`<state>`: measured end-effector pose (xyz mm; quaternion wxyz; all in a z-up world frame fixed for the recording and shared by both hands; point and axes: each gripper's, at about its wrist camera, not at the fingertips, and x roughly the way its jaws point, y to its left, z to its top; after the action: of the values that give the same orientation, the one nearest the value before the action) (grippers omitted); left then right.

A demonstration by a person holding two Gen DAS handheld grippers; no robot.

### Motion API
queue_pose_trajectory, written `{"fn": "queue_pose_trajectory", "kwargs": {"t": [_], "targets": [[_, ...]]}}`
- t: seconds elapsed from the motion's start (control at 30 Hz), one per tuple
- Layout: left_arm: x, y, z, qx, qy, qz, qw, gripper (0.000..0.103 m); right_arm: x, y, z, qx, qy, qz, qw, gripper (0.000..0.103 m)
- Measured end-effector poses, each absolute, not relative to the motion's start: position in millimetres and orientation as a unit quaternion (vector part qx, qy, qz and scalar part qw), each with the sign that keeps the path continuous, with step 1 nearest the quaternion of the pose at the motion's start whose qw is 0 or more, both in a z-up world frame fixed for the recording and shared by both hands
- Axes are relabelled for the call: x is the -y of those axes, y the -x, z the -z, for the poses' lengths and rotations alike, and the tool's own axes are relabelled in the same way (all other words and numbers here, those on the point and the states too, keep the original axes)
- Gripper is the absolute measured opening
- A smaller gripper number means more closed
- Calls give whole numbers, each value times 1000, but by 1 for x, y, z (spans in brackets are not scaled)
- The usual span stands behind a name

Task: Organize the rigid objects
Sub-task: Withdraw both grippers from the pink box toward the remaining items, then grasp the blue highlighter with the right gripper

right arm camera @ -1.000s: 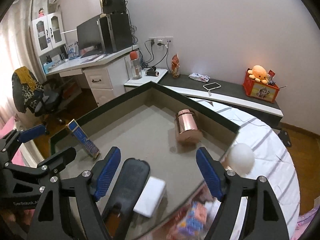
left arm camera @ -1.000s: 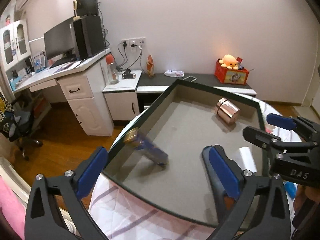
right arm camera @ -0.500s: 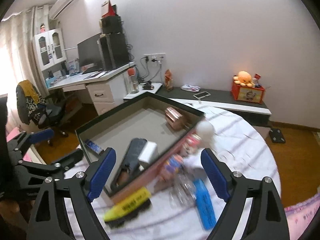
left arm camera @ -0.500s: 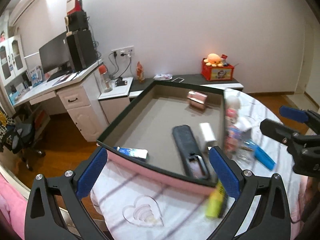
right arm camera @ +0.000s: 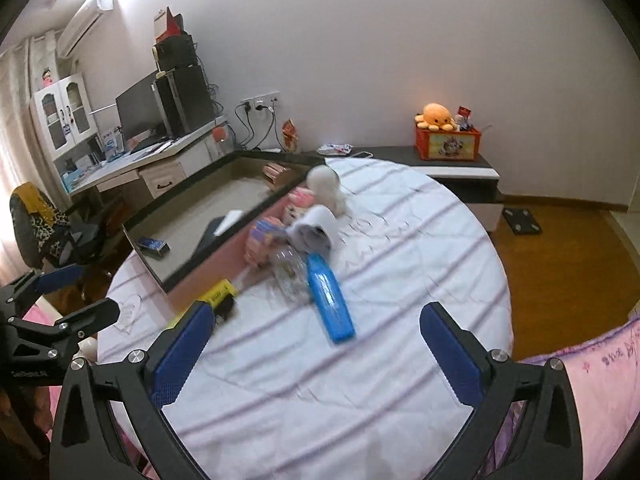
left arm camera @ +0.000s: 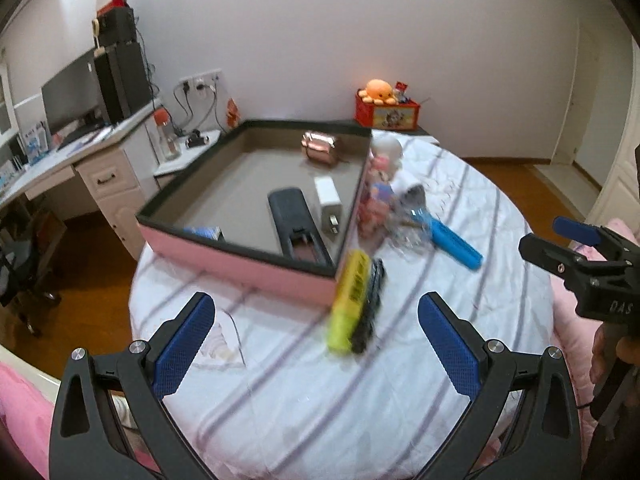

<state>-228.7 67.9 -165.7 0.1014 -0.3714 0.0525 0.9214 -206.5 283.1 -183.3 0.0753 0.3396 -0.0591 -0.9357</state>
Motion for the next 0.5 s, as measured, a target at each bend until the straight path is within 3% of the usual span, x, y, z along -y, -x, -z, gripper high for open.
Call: {"fn": "queue_pose_trajectory", "kwargs": {"t": [0.5], "targets": [[-82, 235, 207, -70, 426, -897, 92, 103, -294, 205, 224, 60, -376, 921, 77, 100]]}}
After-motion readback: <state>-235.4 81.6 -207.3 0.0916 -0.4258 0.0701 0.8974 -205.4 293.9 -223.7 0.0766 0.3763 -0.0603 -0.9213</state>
